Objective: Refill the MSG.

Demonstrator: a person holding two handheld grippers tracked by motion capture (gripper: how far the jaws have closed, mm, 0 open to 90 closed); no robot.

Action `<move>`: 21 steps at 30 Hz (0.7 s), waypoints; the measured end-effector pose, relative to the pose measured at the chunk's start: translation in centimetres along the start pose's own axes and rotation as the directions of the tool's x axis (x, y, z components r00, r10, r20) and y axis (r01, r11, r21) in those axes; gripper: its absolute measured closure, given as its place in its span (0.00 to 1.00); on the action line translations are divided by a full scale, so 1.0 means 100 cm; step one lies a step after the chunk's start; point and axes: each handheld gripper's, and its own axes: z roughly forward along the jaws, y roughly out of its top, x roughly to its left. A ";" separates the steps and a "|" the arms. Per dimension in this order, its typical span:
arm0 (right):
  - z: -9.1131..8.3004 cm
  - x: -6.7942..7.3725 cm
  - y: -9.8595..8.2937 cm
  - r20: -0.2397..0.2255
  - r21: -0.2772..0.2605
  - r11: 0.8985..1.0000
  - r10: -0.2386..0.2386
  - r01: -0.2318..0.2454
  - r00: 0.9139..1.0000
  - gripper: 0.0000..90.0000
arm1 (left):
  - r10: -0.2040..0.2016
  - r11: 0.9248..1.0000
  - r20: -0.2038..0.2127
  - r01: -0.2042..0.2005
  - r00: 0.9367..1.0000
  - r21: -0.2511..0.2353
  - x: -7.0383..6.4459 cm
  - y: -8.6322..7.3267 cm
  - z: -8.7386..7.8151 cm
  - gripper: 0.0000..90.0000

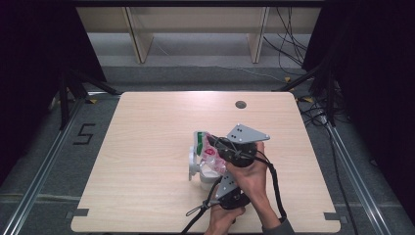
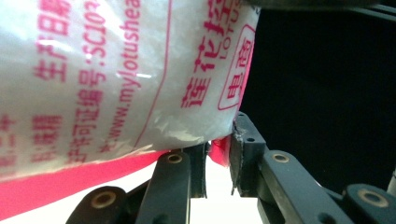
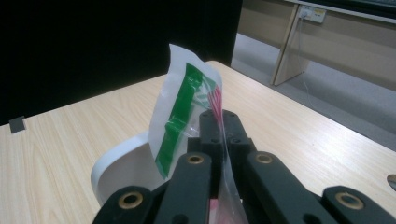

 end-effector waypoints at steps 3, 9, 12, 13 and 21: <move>-0.001 0.000 0.000 -0.007 0.012 1.000 0.003 -0.003 1.000 1.00 | -0.007 1.000 0.004 0.007 1.000 -0.005 0.000 -0.001 0.001 0.86; -0.001 0.002 0.001 -0.009 0.014 1.000 0.003 -0.003 1.000 1.00 | 0.001 1.000 0.010 -0.001 1.000 -0.022 -0.001 0.000 0.000 0.86; 0.000 0.002 0.001 0.002 0.009 1.000 -0.019 0.018 1.000 1.00 | -0.004 1.000 0.008 0.004 1.000 -0.008 0.000 0.000 0.000 0.86; 0.001 0.001 0.000 -0.017 0.011 1.000 -0.013 0.013 1.000 1.00 | -0.008 1.000 0.008 0.008 1.000 -0.009 -0.001 0.000 0.000 0.86; 0.001 0.001 0.000 -0.012 0.009 1.000 -0.014 0.014 1.000 1.00 | -0.006 1.000 0.007 0.007 1.000 -0.008 0.000 0.000 -0.001 0.86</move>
